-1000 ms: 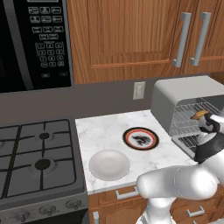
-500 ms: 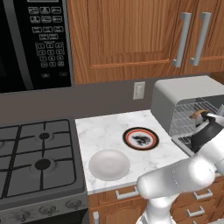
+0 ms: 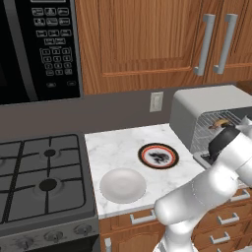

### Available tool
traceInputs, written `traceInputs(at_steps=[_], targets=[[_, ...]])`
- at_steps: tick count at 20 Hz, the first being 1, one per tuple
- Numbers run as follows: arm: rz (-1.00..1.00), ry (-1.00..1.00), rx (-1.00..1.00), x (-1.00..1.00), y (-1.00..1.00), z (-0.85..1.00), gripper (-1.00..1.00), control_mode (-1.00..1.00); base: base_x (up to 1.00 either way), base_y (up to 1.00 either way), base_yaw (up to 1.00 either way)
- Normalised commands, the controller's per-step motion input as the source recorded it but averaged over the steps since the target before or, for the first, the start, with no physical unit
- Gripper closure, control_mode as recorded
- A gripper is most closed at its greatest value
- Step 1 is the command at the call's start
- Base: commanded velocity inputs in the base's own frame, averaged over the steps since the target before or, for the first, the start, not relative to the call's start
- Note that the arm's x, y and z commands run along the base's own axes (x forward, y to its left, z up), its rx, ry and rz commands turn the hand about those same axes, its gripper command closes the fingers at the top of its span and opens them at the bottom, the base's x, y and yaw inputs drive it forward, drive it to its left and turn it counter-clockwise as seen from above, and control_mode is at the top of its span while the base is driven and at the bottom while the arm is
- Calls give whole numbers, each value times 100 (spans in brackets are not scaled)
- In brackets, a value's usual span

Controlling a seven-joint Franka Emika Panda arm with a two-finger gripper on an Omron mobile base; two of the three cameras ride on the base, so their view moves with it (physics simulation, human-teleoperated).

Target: Open the toaster oven door. Place the bread on the bottom rack in the toaster oven and place the chicken drumstick on the top rack.

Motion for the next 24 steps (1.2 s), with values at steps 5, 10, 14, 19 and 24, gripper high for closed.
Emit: traceInputs(at_steps=[5,10,14,19,24], targets=[[-19,0,0,41,14,-2,-100,-100,0,0,0],[-18,0,0,44,11,0,-100,-100,0,0,0],[-14,0,0,43,4,0,-100,-100,0,0,0],[-8,0,1,41,0,0,-100,-100,0,0,0],[-4,0,6,47,3,0,-100,-100,0,0,0]])
